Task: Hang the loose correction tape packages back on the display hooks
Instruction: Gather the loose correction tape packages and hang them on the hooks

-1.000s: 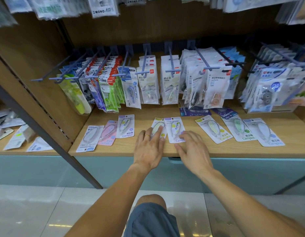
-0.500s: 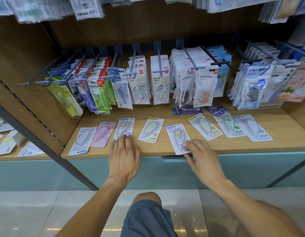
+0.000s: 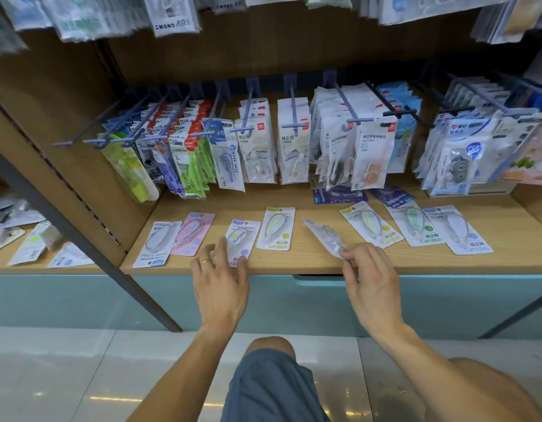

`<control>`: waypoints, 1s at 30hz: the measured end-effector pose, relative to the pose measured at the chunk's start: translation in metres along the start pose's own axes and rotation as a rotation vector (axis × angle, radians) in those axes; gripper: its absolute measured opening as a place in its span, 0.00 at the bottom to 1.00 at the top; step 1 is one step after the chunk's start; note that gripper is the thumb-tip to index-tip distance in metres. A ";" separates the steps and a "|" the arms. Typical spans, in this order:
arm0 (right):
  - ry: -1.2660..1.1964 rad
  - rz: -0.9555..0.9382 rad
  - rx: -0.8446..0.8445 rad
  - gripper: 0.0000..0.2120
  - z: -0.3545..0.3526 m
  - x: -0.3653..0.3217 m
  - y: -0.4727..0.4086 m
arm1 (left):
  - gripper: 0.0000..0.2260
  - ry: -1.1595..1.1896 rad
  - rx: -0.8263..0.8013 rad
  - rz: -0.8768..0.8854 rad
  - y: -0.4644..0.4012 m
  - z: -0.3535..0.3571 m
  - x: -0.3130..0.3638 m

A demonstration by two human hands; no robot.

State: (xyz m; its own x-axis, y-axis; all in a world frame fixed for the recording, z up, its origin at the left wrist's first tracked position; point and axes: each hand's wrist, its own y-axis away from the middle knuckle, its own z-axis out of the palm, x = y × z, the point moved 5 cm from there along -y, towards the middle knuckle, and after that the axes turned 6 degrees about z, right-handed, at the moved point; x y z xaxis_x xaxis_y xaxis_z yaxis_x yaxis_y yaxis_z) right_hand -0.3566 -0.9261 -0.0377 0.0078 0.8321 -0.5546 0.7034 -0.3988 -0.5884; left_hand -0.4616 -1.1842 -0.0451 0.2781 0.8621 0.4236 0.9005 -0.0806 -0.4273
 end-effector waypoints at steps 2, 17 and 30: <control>-0.018 -0.046 0.023 0.09 0.001 -0.016 -0.001 | 0.24 0.015 -0.061 -0.109 -0.004 0.003 -0.003; -0.115 -0.218 -0.031 0.05 0.047 -0.105 0.000 | 0.11 1.260 -0.247 -0.822 -0.009 -0.004 0.009; -0.133 -0.215 -0.164 0.12 0.070 -0.099 -0.021 | 0.25 1.527 -0.275 -0.733 -0.025 0.028 0.031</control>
State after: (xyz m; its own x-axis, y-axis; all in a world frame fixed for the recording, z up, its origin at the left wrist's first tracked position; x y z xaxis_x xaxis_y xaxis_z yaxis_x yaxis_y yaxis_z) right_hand -0.4223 -1.0273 -0.0111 -0.2397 0.8285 -0.5061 0.7842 -0.1421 -0.6040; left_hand -0.4851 -1.1419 -0.0435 -0.2920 -0.4539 0.8419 0.9564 -0.1350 0.2589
